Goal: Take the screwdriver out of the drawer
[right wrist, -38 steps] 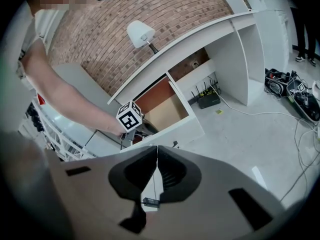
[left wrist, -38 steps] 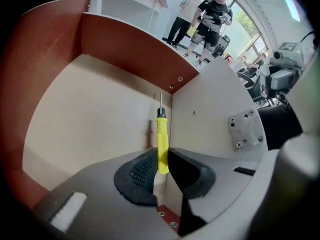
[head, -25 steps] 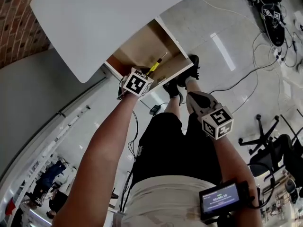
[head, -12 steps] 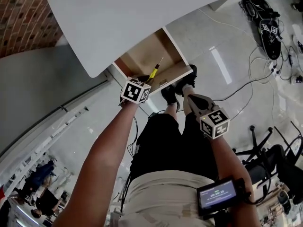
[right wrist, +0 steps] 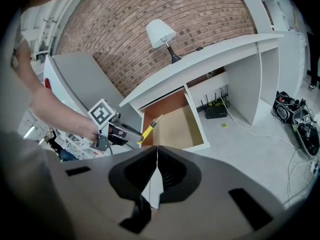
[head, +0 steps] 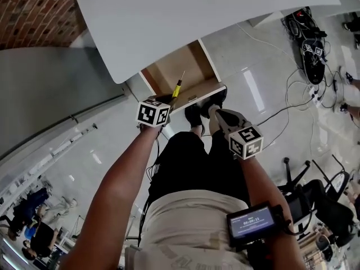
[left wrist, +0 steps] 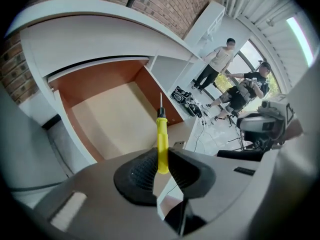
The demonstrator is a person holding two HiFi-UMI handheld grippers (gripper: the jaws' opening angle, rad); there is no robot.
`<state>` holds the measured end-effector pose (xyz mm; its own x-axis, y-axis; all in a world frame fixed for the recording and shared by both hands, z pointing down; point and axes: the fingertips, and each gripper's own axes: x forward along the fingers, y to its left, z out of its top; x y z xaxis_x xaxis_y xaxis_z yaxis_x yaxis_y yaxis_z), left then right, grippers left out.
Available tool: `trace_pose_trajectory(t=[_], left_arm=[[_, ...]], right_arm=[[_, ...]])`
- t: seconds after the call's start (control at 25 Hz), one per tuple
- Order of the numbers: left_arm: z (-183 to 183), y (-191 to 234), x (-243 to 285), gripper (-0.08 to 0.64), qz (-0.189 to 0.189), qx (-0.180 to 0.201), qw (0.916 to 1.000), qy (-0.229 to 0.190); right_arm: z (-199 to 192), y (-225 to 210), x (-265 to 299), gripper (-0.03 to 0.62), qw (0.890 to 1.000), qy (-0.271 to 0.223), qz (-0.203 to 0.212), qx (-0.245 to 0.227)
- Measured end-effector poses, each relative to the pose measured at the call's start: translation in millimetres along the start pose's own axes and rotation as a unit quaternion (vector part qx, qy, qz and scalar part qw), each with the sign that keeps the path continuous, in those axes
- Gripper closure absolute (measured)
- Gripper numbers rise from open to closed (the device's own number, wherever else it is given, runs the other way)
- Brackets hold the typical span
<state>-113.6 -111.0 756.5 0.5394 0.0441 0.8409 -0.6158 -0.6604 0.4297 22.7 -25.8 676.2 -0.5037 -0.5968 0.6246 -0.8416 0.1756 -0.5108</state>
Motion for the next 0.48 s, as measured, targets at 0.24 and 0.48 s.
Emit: trace_pose_trajectory(t=[0.24, 0.48], left_arm=[[-1, -9, -28, 0.497, 0.000, -0.021, 0.9992, -0.033], [5, -26, -55, 0.497, -0.006, -0.030, 0.9974, -0.066]], right_arm=[[26, 6, 1, 0.584, 1.000, -0.005, 0.002, -0.022], [51, 13, -4, 0.584, 0.999, -0.010, 0.000, -0.037]])
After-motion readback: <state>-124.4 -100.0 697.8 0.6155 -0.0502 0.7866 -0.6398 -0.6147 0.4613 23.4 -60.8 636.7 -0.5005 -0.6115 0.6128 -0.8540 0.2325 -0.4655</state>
